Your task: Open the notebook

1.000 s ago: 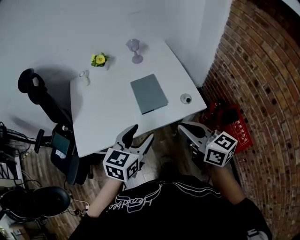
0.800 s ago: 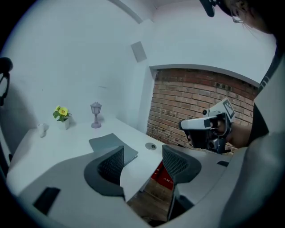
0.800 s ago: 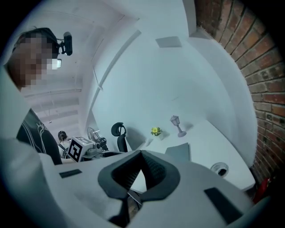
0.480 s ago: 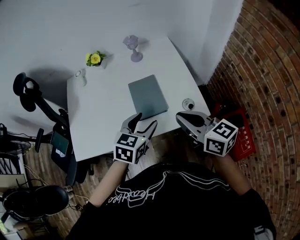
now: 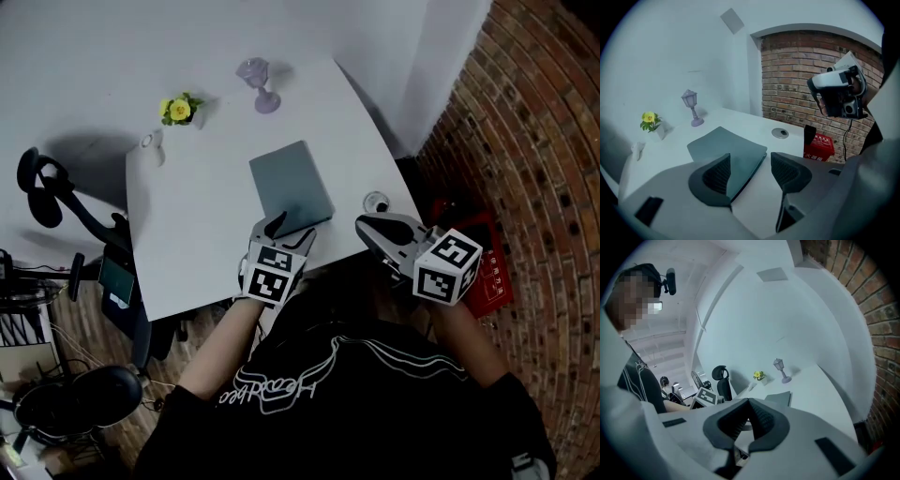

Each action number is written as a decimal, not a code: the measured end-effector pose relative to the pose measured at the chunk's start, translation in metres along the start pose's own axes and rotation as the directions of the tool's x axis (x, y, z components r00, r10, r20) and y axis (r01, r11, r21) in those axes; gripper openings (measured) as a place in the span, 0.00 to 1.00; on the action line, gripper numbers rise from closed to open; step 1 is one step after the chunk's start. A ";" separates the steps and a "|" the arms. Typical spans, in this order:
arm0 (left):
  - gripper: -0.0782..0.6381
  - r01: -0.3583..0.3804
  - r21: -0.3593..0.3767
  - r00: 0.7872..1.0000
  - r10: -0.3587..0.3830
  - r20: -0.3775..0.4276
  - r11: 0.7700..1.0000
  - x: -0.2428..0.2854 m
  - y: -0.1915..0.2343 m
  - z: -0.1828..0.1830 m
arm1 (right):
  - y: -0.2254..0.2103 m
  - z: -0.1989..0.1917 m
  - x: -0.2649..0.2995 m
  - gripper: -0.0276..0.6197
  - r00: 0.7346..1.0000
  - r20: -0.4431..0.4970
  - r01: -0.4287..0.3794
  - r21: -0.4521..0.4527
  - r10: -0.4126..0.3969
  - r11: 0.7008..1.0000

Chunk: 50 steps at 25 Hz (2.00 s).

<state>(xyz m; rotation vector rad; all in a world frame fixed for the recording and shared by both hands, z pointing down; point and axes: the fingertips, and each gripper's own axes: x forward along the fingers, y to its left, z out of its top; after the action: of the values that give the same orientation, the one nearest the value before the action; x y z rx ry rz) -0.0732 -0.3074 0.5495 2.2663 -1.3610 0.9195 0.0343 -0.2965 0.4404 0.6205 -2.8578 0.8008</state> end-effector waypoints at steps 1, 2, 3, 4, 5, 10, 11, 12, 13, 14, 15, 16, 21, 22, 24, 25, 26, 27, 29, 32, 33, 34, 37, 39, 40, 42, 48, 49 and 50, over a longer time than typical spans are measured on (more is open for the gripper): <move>0.50 0.002 0.011 1.000 -0.002 -0.010 1.000 0.004 0.000 -0.002 | 0.000 -0.002 0.000 0.05 1.000 -0.004 0.000 0.004 0.000 1.000; 0.50 0.006 0.019 1.000 -0.005 -0.020 1.000 0.008 0.000 -0.004 | -0.001 -0.004 0.001 0.05 1.000 -0.005 -0.001 0.009 0.001 1.000; 0.50 0.011 0.025 1.000 -0.010 -0.030 1.000 0.012 0.001 -0.006 | -0.001 -0.005 0.001 0.05 1.000 -0.004 -0.002 0.015 0.002 1.000; 0.50 0.017 0.031 0.999 -0.015 -0.037 0.999 0.015 0.001 -0.008 | -0.002 -0.006 0.001 0.05 1.000 -0.003 0.000 0.023 0.001 1.000; 0.50 0.021 0.037 0.999 -0.019 -0.044 0.999 0.018 0.001 -0.010 | -0.004 -0.007 0.001 0.05 1.000 -0.003 0.004 0.034 -0.004 0.999; 0.50 0.032 0.109 0.998 -0.026 -0.059 0.993 0.032 0.001 -0.014 | -0.009 -0.009 0.002 0.05 1.000 -0.008 0.017 0.053 -0.017 0.998; 0.50 0.032 0.136 0.998 -0.023 -0.065 0.990 0.036 0.000 -0.015 | -0.009 -0.010 0.002 0.05 1.000 -0.011 0.021 0.052 -0.020 0.998; 0.50 0.029 0.162 0.997 -0.018 -0.072 0.986 0.039 0.000 -0.015 | -0.011 -0.011 0.002 0.05 1.000 -0.015 0.025 0.052 -0.025 0.998; 0.50 0.025 0.185 0.997 -0.011 -0.078 0.982 0.042 0.000 -0.016 | -0.012 -0.012 0.001 0.05 0.999 -0.017 0.030 0.056 -0.030 0.998; 0.50 0.022 0.206 0.996 -0.004 -0.085 0.978 0.044 0.000 -0.017 | -0.013 -0.013 0.001 0.05 0.999 -0.018 0.034 0.061 -0.033 0.998; 0.50 0.019 0.224 0.996 0.002 -0.092 0.974 0.047 0.000 -0.018 | -0.013 -0.014 0.001 0.05 0.999 -0.017 0.035 0.065 -0.034 0.997; 0.50 0.016 0.240 0.995 0.008 -0.099 0.971 0.049 0.000 -0.020 | -0.013 -0.014 0.001 0.05 0.999 -0.014 0.035 0.069 -0.034 0.997; 0.50 0.001 0.287 0.995 0.029 -0.100 0.958 0.053 0.003 -0.023 | -0.017 -0.020 -0.001 0.05 0.999 -0.016 0.052 0.078 -0.051 0.996; 0.50 -0.002 0.291 0.995 0.032 -0.098 0.957 0.053 0.004 -0.024 | -0.017 -0.021 0.000 0.05 0.999 -0.016 0.052 0.079 -0.051 0.996; 0.50 -0.004 0.298 0.995 0.033 -0.092 0.955 0.054 0.005 -0.026 | -0.017 -0.026 0.000 0.05 0.998 -0.020 0.053 0.085 -0.051 0.995; 0.50 -0.004 0.299 0.996 0.032 -0.089 0.954 0.055 0.005 -0.025 | -0.017 -0.028 0.000 0.05 0.998 -0.024 0.054 0.088 -0.052 0.995; 0.50 -0.003 0.295 0.996 0.030 -0.087 0.955 0.055 0.004 -0.025 | -0.018 -0.030 -0.001 0.05 0.998 -0.028 0.055 0.090 -0.053 0.994; 0.50 -0.002 0.287 0.996 0.028 -0.086 0.958 0.055 0.004 -0.025 | -0.018 -0.031 -0.001 0.05 0.998 -0.031 0.056 0.090 -0.053 0.994; 0.49 0.000 0.268 0.996 0.024 -0.086 0.964 0.055 0.003 -0.026 | -0.017 -0.032 -0.003 0.05 0.998 -0.035 0.058 0.088 -0.055 0.994; 0.45 0.003 0.246 0.996 0.019 -0.087 0.969 0.055 0.001 -0.028 | -0.014 -0.031 -0.004 0.05 0.998 -0.033 0.058 0.084 -0.055 0.995; 0.44 0.003 0.244 0.996 0.020 -0.089 0.970 0.054 0.001 -0.028 | -0.013 -0.031 -0.004 0.05 0.998 -0.033 0.058 0.082 -0.056 0.995; 0.43 0.003 0.243 0.996 0.020 -0.092 0.970 0.054 0.000 -0.028 | -0.013 -0.031 -0.005 0.05 0.998 -0.032 0.059 0.080 -0.057 0.995; 0.39 0.005 0.251 0.994 0.022 -0.103 0.968 0.052 -0.002 -0.029 | -0.011 -0.032 -0.006 0.05 0.998 -0.032 0.062 0.076 -0.060 0.995; 0.36 0.006 0.255 0.994 0.022 -0.107 0.967 0.051 -0.002 -0.029 | -0.009 -0.034 -0.005 0.05 0.998 -0.036 0.061 0.075 -0.059 0.995; 0.35 0.007 0.254 0.994 0.021 -0.108 0.967 0.050 -0.002 -0.028 | -0.008 -0.035 -0.005 0.05 0.998 -0.038 0.060 0.076 -0.057 0.995; 0.33 0.009 0.250 0.994 0.018 -0.105 0.968 0.049 -0.004 -0.027 | -0.008 -0.037 -0.006 0.05 0.998 -0.041 0.060 0.079 -0.056 0.995; 0.26 0.015 0.245 0.995 0.009 -0.098 0.969 0.045 -0.007 -0.024 | -0.006 -0.037 -0.007 0.05 0.998 -0.033 0.059 0.079 -0.057 0.995; 0.25 0.018 0.237 0.995 0.006 -0.098 0.971 0.043 -0.007 -0.023 | -0.005 -0.037 -0.007 0.05 0.998 -0.031 0.060 0.080 -0.057 0.995; 0.24 0.020 0.229 0.995 0.002 -0.099 0.973 0.042 -0.007 -0.022 | -0.005 -0.037 -0.008 0.05 0.998 -0.029 0.060 0.080 -0.058 0.995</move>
<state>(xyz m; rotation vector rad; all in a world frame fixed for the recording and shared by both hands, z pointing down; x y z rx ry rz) -0.0612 -0.3188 0.5948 2.3547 -1.2572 1.2261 0.0435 -0.2782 0.4726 0.6951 -2.7805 0.9123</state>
